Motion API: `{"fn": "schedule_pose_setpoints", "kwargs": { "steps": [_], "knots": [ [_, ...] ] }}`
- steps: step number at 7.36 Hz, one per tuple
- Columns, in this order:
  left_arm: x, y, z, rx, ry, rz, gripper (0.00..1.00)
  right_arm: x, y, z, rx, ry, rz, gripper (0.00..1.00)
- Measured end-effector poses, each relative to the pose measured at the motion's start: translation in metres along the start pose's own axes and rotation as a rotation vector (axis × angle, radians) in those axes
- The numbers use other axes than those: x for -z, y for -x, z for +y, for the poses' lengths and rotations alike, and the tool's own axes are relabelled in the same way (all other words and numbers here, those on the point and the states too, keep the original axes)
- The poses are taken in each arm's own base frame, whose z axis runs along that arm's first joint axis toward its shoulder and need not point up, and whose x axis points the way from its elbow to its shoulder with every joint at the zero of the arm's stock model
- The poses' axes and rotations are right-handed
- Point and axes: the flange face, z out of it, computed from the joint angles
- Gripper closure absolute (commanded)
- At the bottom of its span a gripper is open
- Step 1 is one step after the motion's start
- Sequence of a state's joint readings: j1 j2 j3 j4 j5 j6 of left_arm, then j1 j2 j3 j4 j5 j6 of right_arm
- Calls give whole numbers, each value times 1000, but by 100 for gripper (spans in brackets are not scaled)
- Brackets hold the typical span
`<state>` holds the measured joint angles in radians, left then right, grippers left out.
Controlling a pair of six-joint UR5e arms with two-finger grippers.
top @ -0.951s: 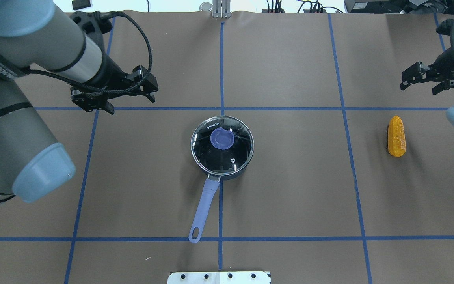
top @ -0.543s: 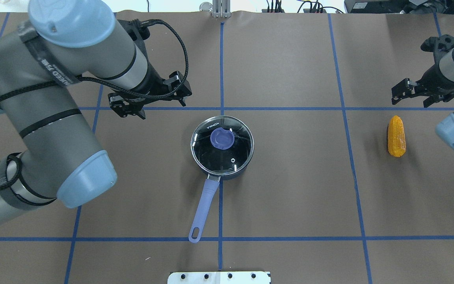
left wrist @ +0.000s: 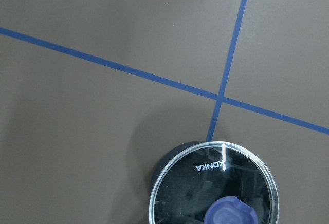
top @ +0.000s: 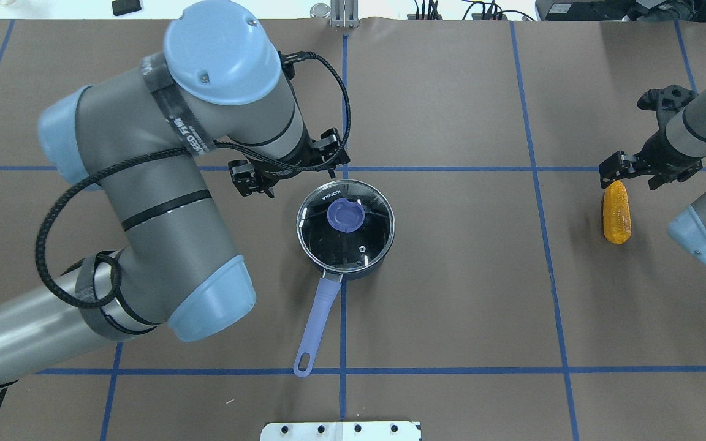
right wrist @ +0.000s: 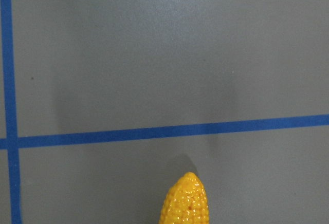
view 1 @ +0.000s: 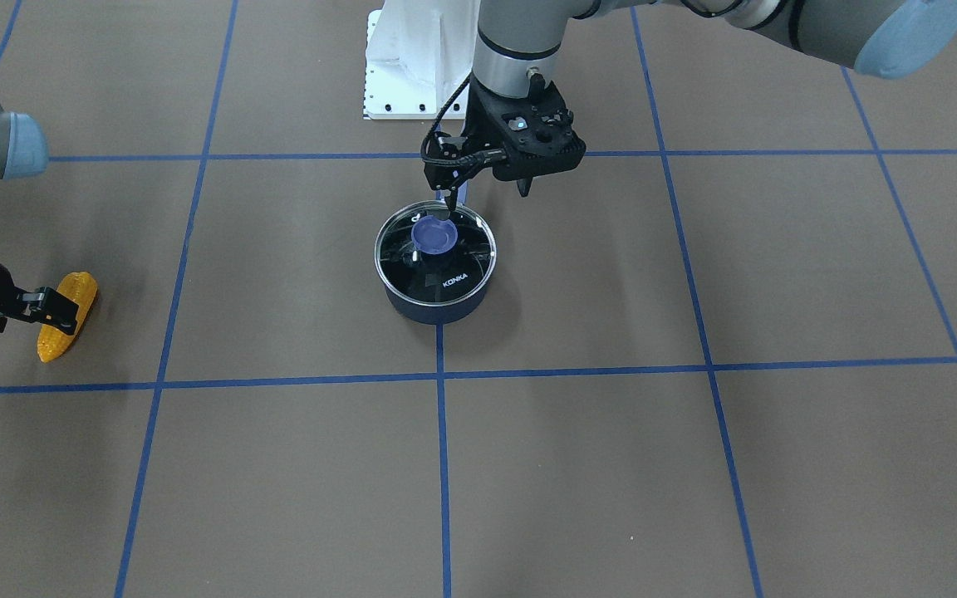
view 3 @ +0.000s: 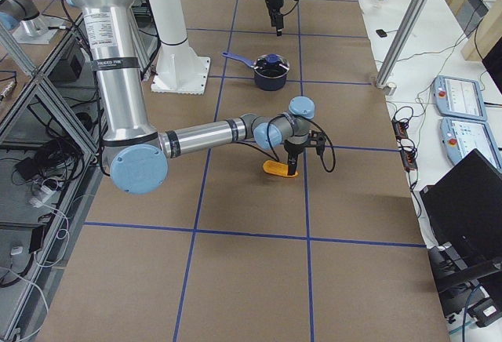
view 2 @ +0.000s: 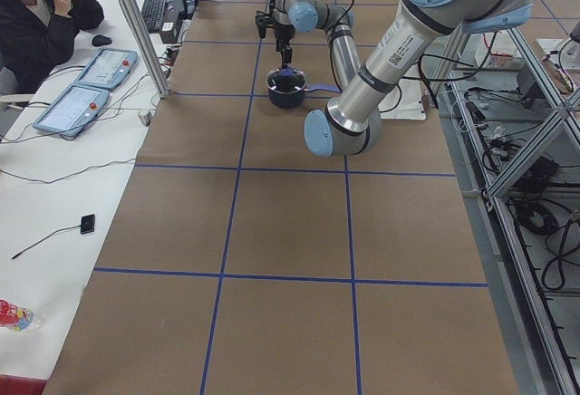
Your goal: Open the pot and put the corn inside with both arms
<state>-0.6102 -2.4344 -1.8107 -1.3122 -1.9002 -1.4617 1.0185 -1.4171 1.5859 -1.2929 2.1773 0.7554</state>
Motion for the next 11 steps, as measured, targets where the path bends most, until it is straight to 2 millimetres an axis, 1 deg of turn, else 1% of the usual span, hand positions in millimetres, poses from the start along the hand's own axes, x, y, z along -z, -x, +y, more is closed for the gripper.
{"fn": "schedule_pose_setpoints", "kwargs": {
  "steps": [1,2,4,5,7,9,11],
  "knots": [
    [-6,-12,3,5,-1,-9,2,-4,3,3,6,6,1,0],
    [-9,-17,4,7,-1,-14,2,-9,7,6,7,15,2,0],
    [-14,-21,2,6,-5,-23,2,-20,16,14,1,36,5,0],
    [-16,-23,2,4,-5,-25,2,-24,17,16,2,43,7,0],
    [-17,-24,1,2,-6,-27,2,-31,15,20,3,51,14,5],
    [-19,-26,2,-1,-4,-28,2,-41,3,23,6,48,12,8],
    [-31,-33,9,-13,9,-41,2,-44,0,23,8,44,7,8]
  ]
}}
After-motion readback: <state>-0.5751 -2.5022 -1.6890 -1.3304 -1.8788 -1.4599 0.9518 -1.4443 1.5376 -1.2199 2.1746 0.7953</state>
